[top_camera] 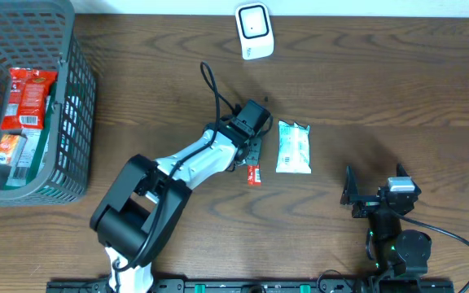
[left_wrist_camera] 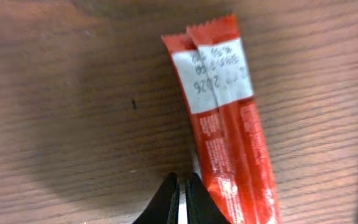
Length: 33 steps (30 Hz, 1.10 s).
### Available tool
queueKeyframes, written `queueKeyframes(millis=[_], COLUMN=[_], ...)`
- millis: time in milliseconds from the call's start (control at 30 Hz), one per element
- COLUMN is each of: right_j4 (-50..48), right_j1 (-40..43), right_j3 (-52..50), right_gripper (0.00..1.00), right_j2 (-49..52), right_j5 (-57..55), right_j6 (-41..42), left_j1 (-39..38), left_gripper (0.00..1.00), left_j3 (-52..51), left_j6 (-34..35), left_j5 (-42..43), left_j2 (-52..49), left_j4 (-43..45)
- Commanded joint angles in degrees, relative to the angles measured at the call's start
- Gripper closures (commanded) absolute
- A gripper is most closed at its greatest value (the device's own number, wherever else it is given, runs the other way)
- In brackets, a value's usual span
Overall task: Scan the item barcode
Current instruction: 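Lower the red stick beside the green pack and open the left gripper, then move the left gripper back into the grey basket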
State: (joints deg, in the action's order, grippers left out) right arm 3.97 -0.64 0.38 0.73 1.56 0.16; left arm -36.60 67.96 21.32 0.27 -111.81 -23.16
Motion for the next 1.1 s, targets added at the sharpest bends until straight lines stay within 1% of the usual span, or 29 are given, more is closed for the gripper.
queueKeyframes(millis=[0, 300, 600, 733, 900, 933, 1000, 1067], right_j4=[0.17, 0.17, 0.17, 0.17, 0.15, 0.17, 0.17, 0.17], right_j1=[0.66, 0.66, 0.66, 0.66, 0.66, 0.66, 0.66, 0.66], right_j3=[-0.07, -0.07, -0.07, -0.07, -0.07, -0.07, -0.07, -0.07], right_gripper=[0.01, 0.01, 0.01, 0.01, 0.01, 0.01, 0.01, 0.01], right_j2=[-0.24, -0.24, -0.24, -0.24, -0.24, -0.24, -0.24, -0.24], right_j5=[0.24, 0.24, 0.24, 0.24, 0.24, 0.24, 0.24, 0.26], right_j6=[-0.61, -0.61, -0.61, -0.61, -0.61, -0.61, -0.61, -0.61], left_j1=[-0.13, -0.13, 0.39, 1.92, 3.67, 4.09, 4.31, 4.28], left_gripper=[0.91, 0.91, 0.91, 0.87, 0.84, 0.78, 0.65, 0.49], left_j3=[-0.31, -0.31, -0.17, 1.09, 1.38, 1.38, 1.38, 1.38], left_j6=[2.45, 2.45, 3.21, 3.21, 3.21, 3.21, 3.13, 2.38], left_j5=[1.36, 12.52, 10.8, 10.64, 10.67, 10.69, 10.67, 10.67], left_j2=[-2.38, -3.17, -2.43, 1.9, 10.19, 13.35, 16.52, 19.32], left_j4=[-0.35, 2.51, 2.6, 0.35, -1.36, -2.8, -4.39, -5.09])
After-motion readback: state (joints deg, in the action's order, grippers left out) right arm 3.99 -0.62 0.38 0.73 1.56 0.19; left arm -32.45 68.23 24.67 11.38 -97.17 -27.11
